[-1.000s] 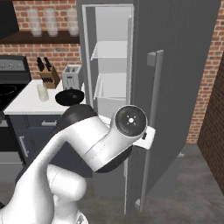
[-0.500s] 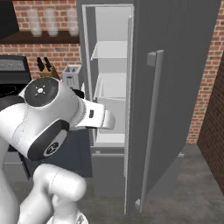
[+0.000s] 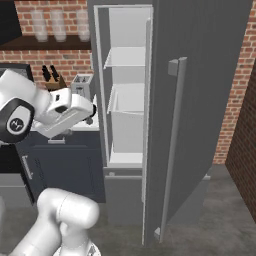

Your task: Grab a lemon wedge from the fridge and one ice cube from the ice bowl, and put them in the glass of lemonade.

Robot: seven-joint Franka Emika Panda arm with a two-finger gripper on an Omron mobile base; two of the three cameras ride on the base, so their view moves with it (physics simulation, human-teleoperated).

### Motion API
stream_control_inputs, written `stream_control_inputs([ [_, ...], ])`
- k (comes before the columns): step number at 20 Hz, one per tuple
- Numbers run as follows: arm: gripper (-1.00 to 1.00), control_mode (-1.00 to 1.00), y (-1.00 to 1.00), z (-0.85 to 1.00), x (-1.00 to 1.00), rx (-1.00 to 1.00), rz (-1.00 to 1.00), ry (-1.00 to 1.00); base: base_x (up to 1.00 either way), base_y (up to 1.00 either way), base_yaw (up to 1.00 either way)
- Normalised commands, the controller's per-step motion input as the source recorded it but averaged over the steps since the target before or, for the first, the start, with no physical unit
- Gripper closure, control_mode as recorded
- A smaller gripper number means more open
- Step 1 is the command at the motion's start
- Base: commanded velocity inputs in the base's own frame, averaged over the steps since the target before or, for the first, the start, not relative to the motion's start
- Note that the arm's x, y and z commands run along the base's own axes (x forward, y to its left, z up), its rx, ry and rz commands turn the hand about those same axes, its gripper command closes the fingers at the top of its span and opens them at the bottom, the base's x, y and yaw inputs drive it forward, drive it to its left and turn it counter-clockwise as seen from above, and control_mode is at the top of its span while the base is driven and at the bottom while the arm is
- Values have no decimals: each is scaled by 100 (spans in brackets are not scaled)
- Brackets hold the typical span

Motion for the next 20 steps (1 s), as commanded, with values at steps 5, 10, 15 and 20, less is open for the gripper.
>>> stream_control_inputs([
  [5,-100,-100,-10,-3,100,-5,0,37,0,0,0],
  [10,-100,-100,-52,-21,100,0,1,28,0,0,0],
  [15,-100,-100,-90,-33,77,0,1,21,0,0,0],
  [20,-100,-100,-100,-49,18,0,0,15,0,0,0],
])
